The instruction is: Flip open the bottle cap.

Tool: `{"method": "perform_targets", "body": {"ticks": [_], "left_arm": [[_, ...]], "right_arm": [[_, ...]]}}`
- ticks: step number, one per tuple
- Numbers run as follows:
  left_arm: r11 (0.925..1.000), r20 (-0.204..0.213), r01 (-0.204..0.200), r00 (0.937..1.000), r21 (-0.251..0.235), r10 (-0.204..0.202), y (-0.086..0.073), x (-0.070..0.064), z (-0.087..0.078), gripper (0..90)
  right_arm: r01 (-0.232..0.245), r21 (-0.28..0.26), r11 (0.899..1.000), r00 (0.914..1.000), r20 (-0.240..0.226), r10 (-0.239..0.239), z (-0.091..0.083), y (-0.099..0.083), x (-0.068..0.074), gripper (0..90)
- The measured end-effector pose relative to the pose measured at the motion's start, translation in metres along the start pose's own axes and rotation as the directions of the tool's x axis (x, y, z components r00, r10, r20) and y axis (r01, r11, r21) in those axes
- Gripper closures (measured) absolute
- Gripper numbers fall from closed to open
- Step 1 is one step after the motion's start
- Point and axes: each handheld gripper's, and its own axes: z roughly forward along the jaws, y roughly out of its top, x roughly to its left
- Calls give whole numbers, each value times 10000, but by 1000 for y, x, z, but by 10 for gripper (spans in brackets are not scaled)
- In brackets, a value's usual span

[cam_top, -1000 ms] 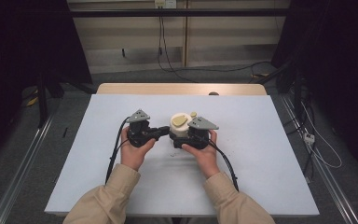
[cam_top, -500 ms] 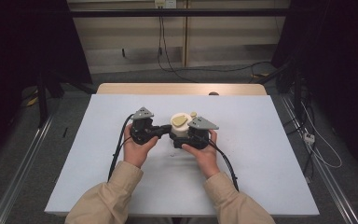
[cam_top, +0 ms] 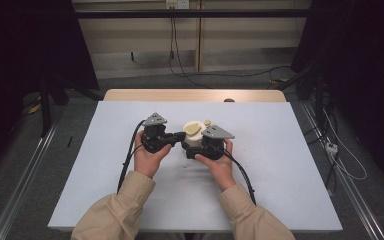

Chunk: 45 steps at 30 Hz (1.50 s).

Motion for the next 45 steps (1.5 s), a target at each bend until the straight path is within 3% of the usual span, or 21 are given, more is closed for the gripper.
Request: {"method": "perform_targets", "body": {"ticks": [29,45], "left_arm": [[10000,23,-82,10000,26,82,10,-2,1,900],[9996,33,-34,10000,-284,34,15,-3,0,900]], "right_arm": [[-13,-15,10000,10000,5,13,0,0,0,63],[-9,-13,10000,10000,15,9,0,0,0,63]]}}
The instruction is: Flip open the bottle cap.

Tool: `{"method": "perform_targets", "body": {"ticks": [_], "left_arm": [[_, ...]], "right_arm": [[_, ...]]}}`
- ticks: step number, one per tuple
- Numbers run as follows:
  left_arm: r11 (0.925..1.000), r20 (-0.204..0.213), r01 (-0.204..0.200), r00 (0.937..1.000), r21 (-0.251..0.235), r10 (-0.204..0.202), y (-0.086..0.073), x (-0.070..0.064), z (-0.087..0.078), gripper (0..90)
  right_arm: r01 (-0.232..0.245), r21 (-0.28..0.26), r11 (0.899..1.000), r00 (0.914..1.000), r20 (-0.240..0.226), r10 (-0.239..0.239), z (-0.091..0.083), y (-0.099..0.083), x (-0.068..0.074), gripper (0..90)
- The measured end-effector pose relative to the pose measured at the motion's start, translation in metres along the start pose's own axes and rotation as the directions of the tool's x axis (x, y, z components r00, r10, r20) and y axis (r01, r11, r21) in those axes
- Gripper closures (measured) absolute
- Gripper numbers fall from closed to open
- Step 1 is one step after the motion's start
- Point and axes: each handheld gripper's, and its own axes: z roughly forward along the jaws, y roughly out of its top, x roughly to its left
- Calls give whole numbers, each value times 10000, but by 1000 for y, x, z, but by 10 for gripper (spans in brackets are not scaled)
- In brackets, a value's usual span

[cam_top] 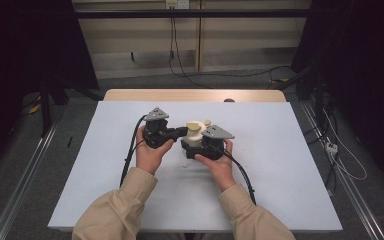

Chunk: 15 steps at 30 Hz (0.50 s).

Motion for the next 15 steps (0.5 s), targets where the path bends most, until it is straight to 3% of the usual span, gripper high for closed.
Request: {"method": "perform_targets", "body": {"ticks": [15], "left_arm": [[9999,-51,-5,10000,-151,4,7,-2,1,900]], "right_arm": [[-8,-2,10000,10000,2,8,0,0,0,63]]}}
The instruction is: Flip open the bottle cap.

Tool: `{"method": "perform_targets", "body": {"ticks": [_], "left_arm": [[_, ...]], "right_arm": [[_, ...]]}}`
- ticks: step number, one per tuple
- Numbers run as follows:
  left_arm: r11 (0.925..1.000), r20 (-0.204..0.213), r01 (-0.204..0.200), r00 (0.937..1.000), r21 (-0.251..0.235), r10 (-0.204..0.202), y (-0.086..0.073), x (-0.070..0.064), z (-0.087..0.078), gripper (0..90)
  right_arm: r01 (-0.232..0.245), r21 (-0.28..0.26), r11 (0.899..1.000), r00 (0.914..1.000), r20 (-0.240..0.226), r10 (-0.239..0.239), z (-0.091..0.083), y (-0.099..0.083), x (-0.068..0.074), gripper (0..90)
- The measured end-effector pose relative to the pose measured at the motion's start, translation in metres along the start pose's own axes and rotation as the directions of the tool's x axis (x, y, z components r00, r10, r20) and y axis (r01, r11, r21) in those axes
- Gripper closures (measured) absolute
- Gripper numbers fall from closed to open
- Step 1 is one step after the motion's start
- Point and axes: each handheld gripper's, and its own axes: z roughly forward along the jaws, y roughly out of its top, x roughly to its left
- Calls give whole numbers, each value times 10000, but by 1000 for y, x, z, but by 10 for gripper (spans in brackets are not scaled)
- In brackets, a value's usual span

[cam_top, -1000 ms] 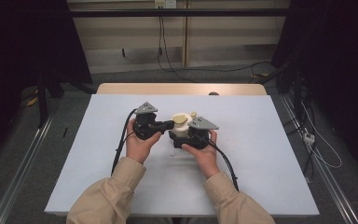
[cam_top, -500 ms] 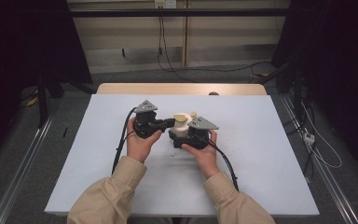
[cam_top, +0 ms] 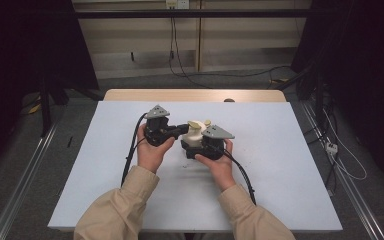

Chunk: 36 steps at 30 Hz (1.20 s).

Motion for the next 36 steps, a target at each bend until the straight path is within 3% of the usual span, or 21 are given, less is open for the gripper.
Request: {"method": "perform_targets", "body": {"ticks": [36], "left_arm": [[9997,-63,-182,9998,143,183,7,-3,13,898]], "right_arm": [[-29,6,10000,10000,6,29,0,0,0,62]]}}
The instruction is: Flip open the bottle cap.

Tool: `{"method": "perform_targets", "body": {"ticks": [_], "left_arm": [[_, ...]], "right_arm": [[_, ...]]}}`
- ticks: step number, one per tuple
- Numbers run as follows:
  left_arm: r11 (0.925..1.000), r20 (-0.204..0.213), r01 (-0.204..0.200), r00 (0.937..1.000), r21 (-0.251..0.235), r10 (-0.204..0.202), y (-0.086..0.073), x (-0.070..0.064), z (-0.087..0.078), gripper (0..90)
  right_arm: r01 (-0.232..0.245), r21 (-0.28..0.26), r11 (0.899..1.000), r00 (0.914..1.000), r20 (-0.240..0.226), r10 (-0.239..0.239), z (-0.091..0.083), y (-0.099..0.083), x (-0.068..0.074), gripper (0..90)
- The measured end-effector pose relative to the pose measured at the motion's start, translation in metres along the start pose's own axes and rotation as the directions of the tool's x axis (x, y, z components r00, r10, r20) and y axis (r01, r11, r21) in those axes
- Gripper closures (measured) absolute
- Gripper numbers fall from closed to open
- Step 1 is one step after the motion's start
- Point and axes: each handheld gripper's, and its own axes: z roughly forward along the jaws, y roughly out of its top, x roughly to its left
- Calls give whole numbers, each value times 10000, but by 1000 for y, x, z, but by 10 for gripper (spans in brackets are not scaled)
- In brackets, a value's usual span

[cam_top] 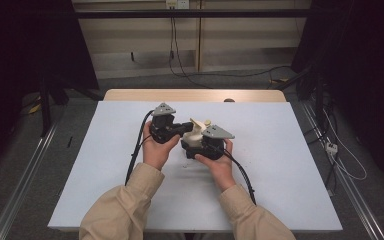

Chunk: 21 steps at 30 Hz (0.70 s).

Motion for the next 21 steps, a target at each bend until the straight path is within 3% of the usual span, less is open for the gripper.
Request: {"method": "perform_targets", "body": {"ticks": [21], "left_arm": [[10000,-45,-31,10000,-7,31,4,-2,5,897]], "right_arm": [[4,6,10000,10000,-5,-4,0,0,0,62]]}}
